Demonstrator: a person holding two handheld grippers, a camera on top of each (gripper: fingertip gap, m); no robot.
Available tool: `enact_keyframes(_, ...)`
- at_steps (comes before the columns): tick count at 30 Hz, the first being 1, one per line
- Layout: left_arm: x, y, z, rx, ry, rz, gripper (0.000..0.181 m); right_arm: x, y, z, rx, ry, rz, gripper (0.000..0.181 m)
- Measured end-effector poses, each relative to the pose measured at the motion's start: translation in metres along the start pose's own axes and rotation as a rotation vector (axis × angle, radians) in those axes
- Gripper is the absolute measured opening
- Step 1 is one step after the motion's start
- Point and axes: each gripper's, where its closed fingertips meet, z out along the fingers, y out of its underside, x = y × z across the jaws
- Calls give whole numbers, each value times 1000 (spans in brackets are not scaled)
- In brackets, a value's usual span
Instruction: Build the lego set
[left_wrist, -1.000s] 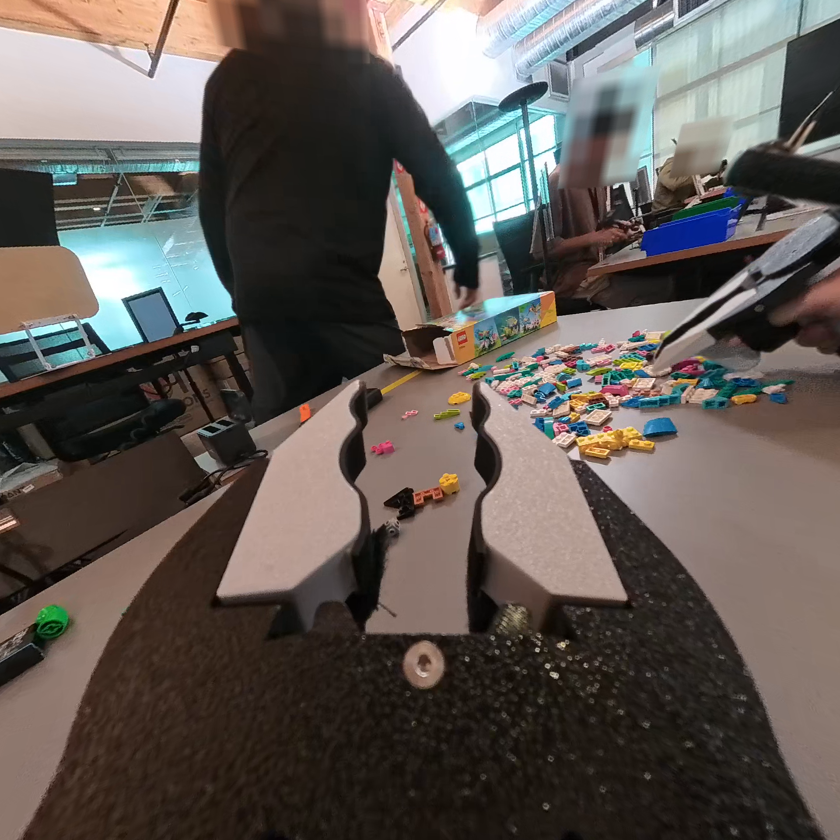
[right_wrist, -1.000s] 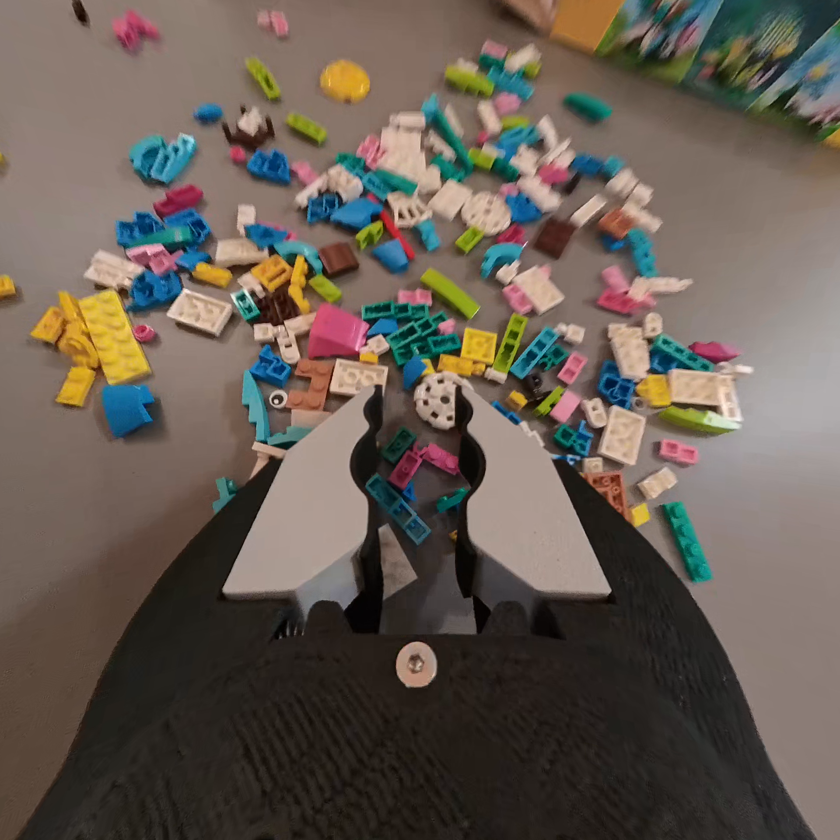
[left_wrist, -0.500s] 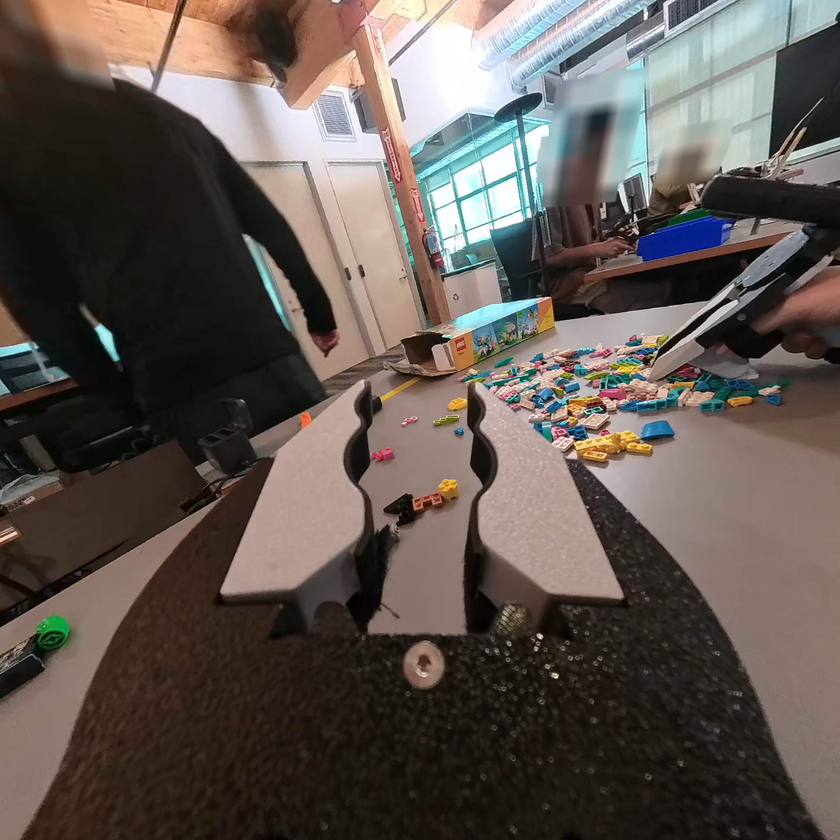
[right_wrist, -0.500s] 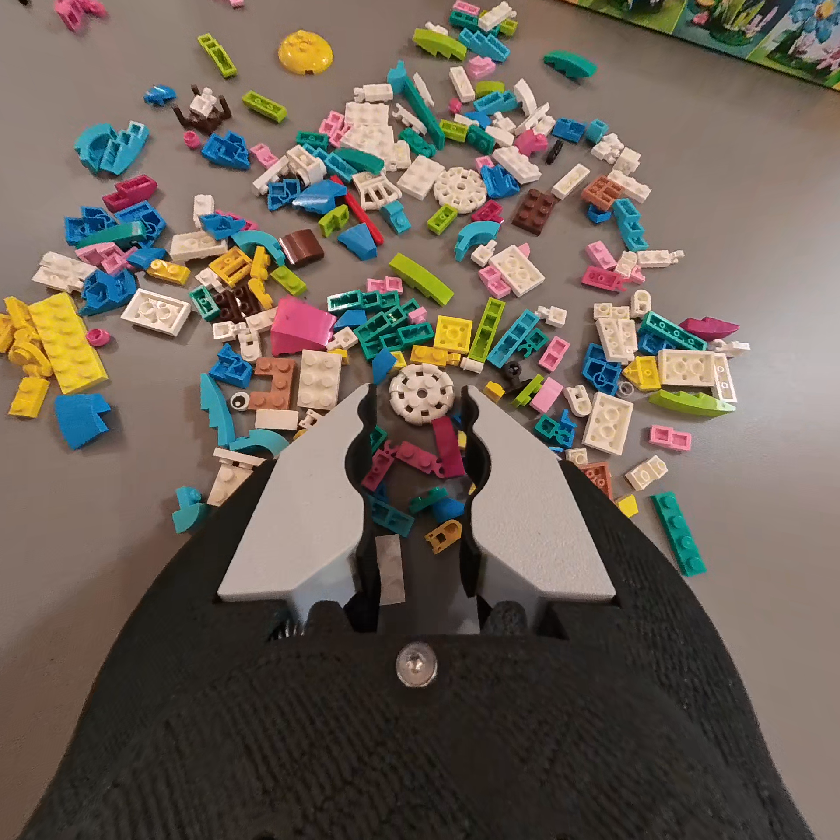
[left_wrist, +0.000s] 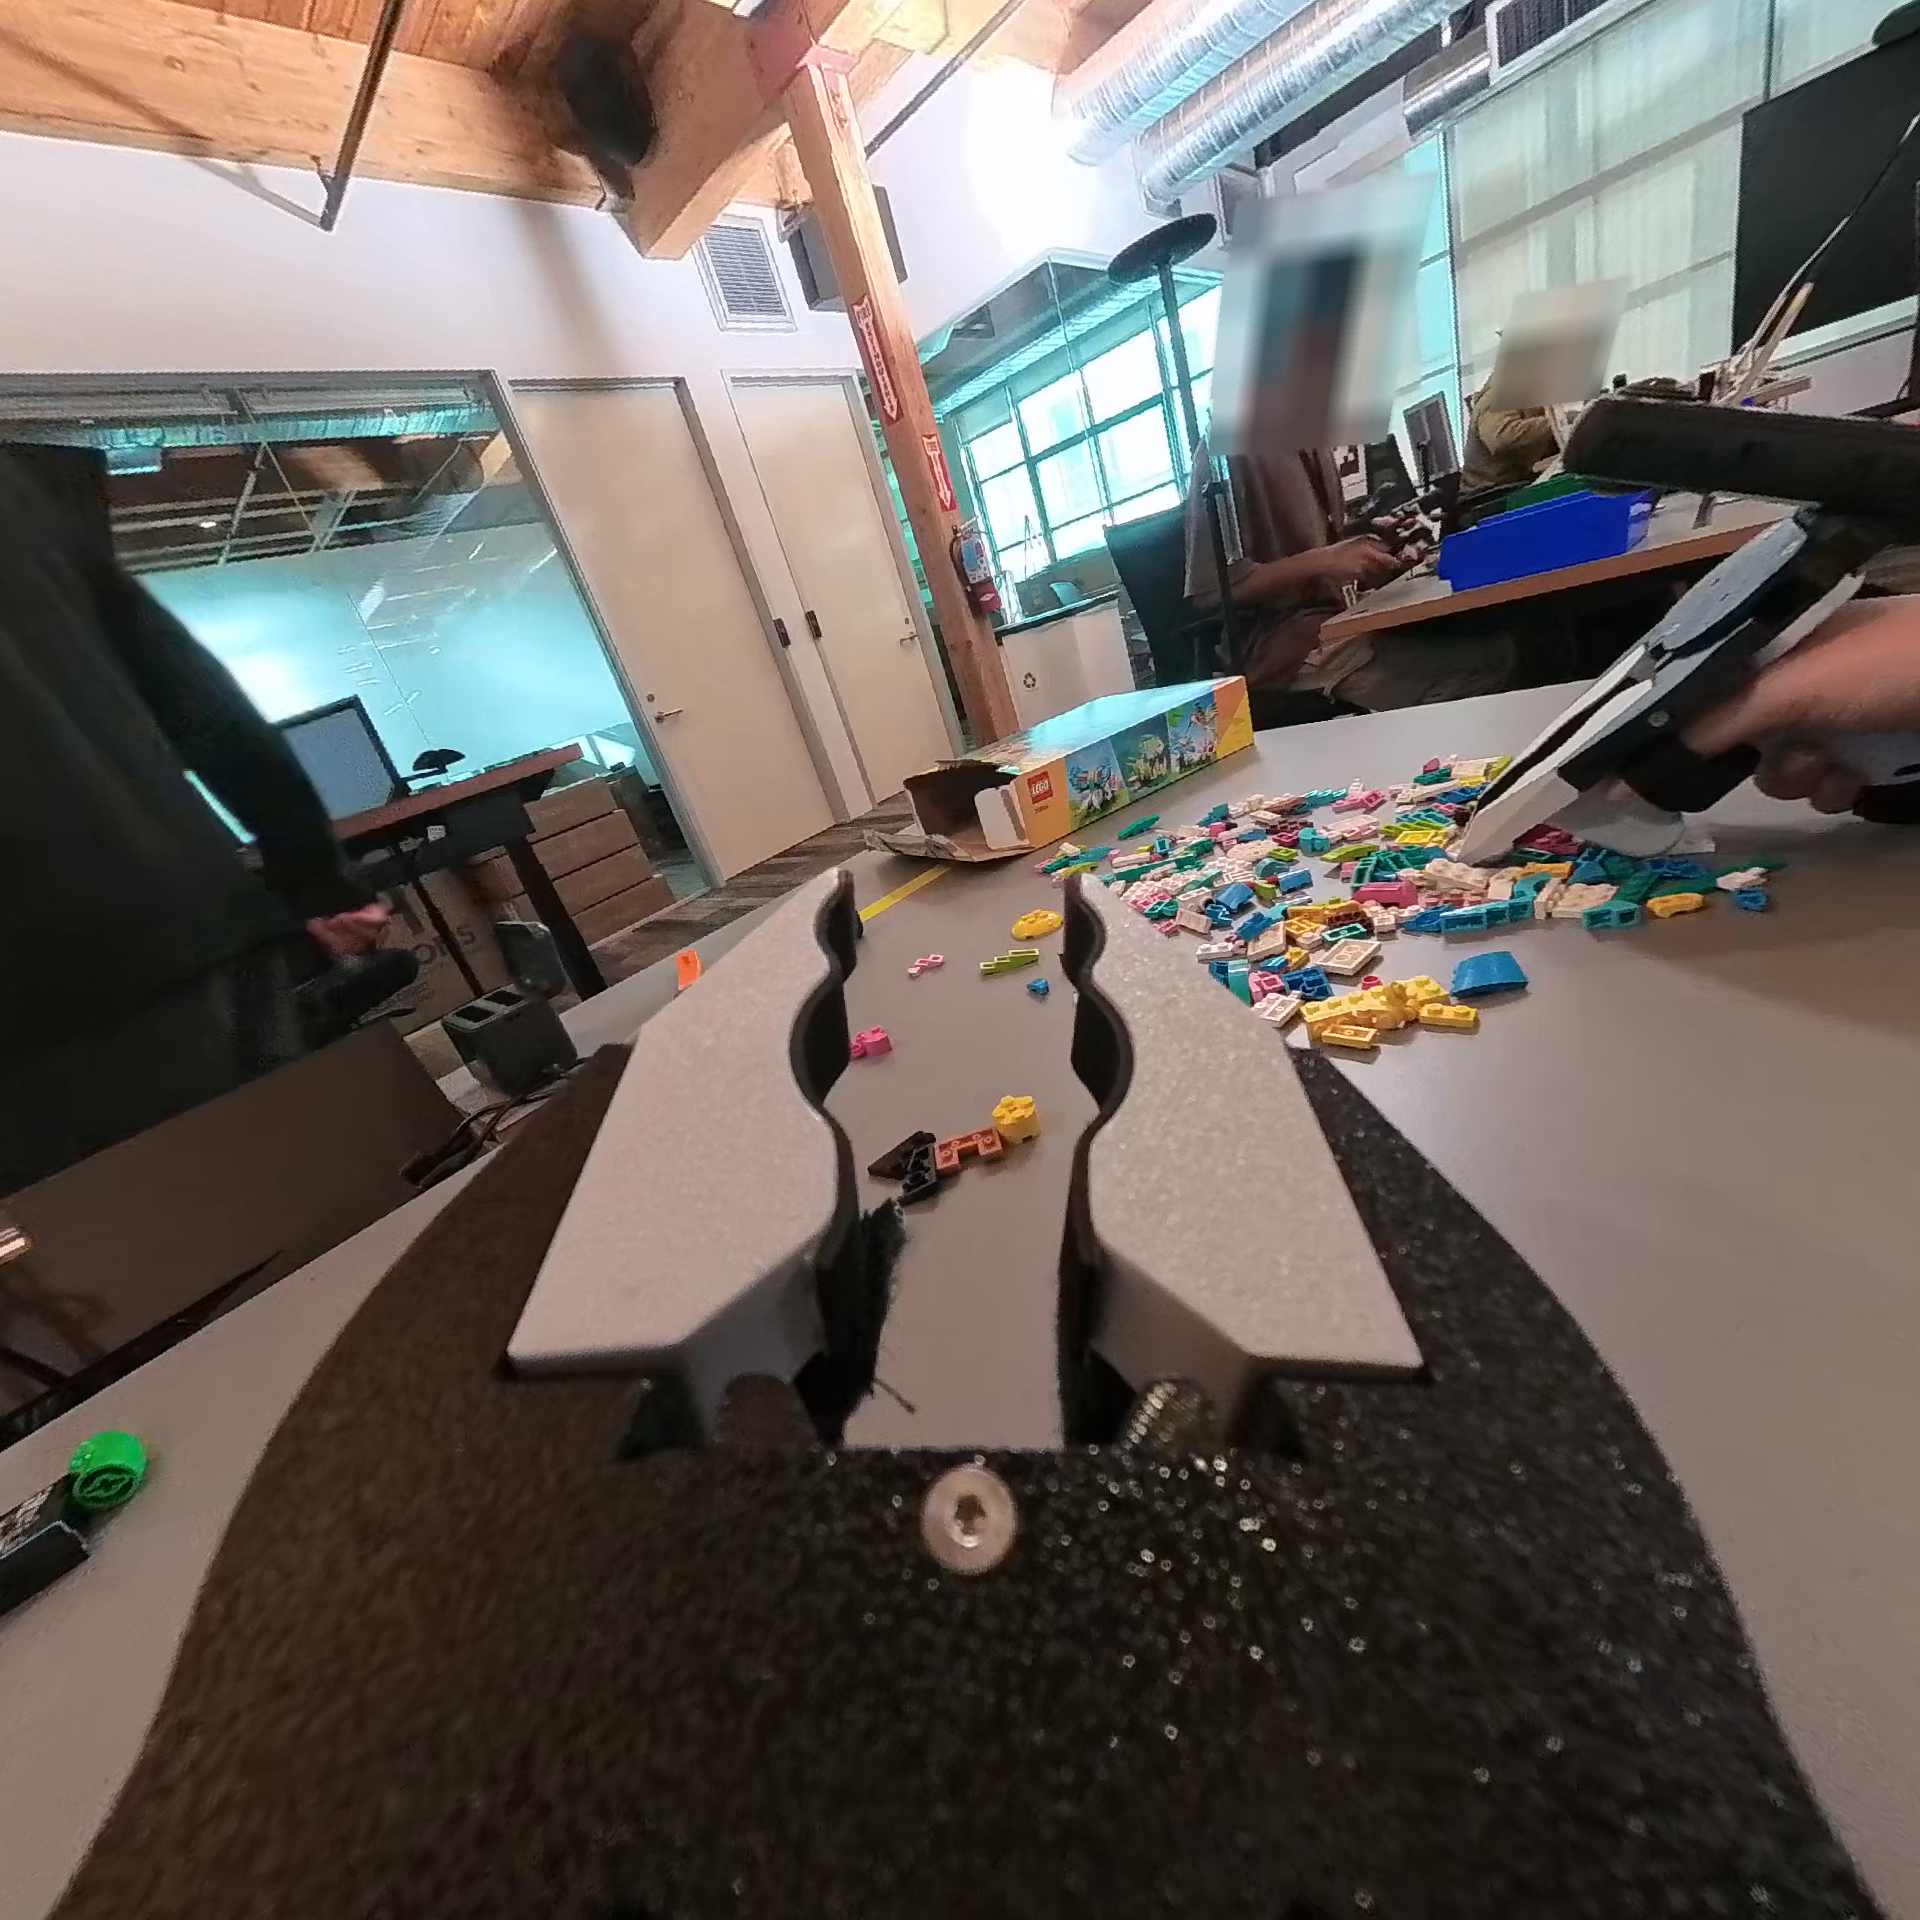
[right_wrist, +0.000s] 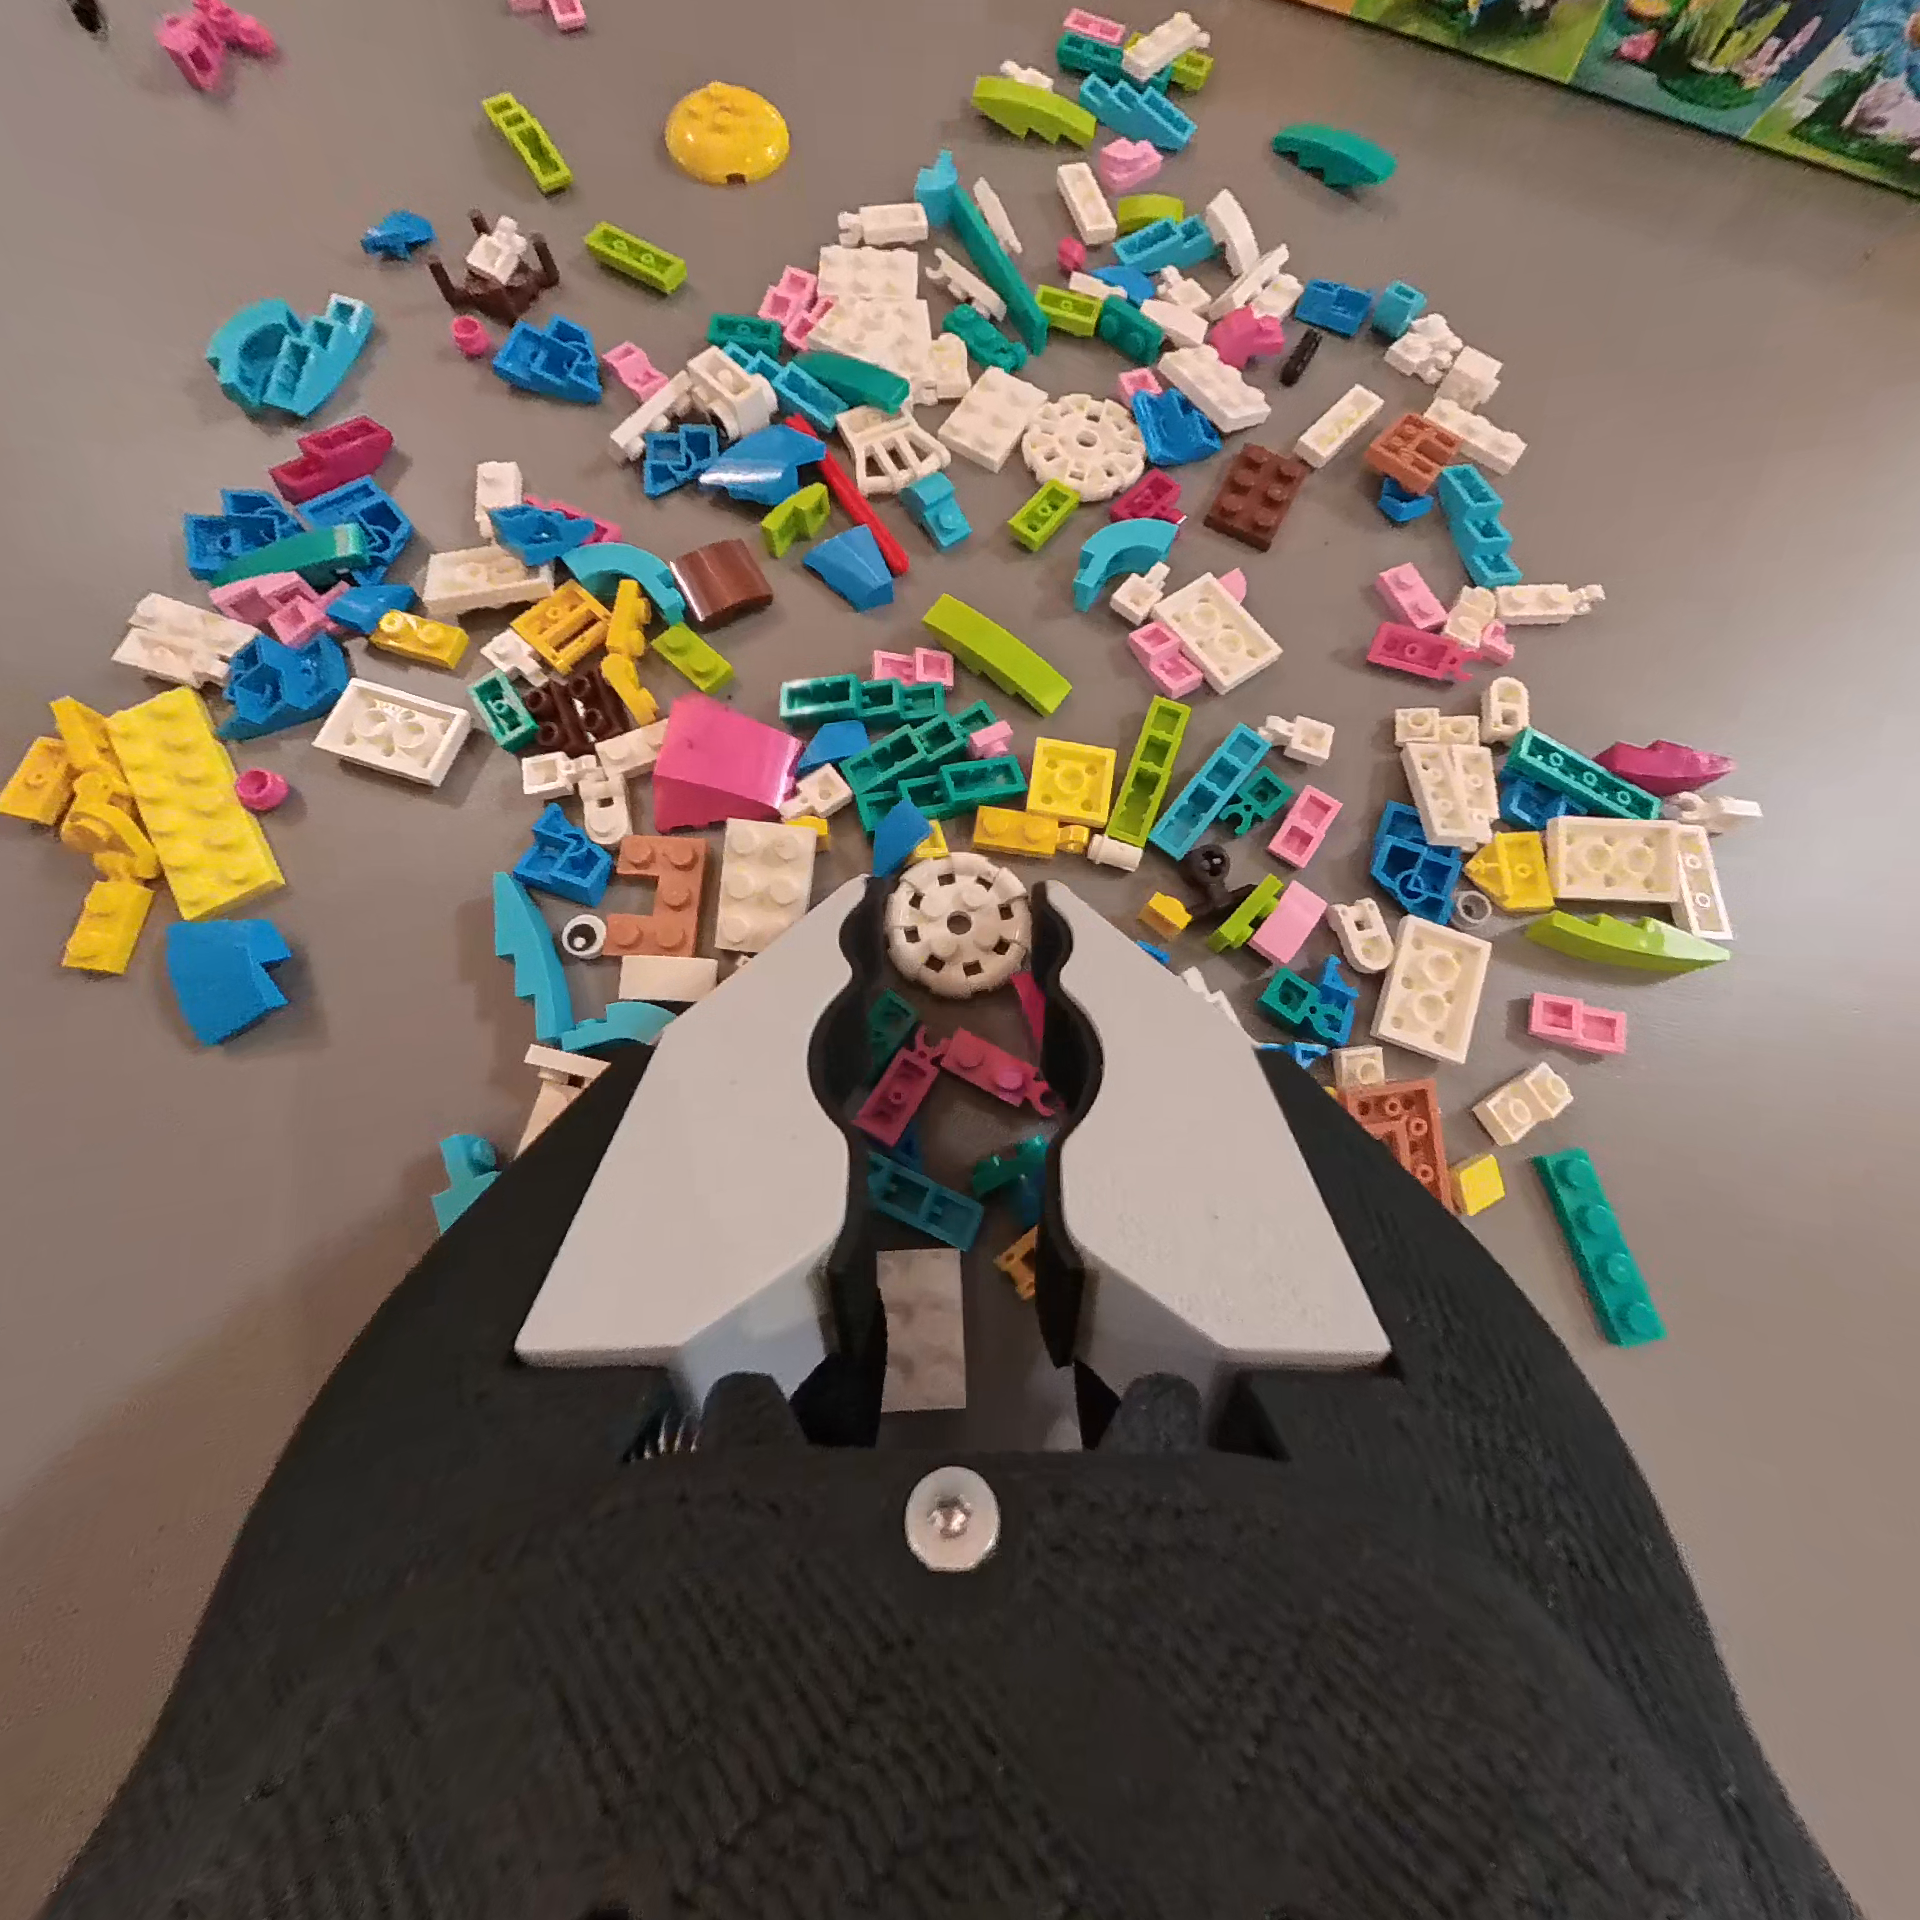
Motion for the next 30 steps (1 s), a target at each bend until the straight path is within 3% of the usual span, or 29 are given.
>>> enact_keyframes(4, 1, 0, 0, -1, 3, -1, 37, -1, -1, -1, -1, 21, -76, 26)
enact_keyframes(10, 1, 1, 0, -1, 9, -8, 36, 0, -42, -21, 139, 335, -595, 26)
enact_keyframes(12, 1, 1, 1, 1, 11, -14, 36, -11, -55, -26, 208, 363, -681, 26)
enact_keyframes(17, 0, 1, 1, 0, 12, -24, 36, -19, -73, -37, 316, 421, -742, 26)
enact_keyframes(30, -1, 4, 1, -4, 13, -32, 34, -13, -79, -44, 374, 469, -706, 26)
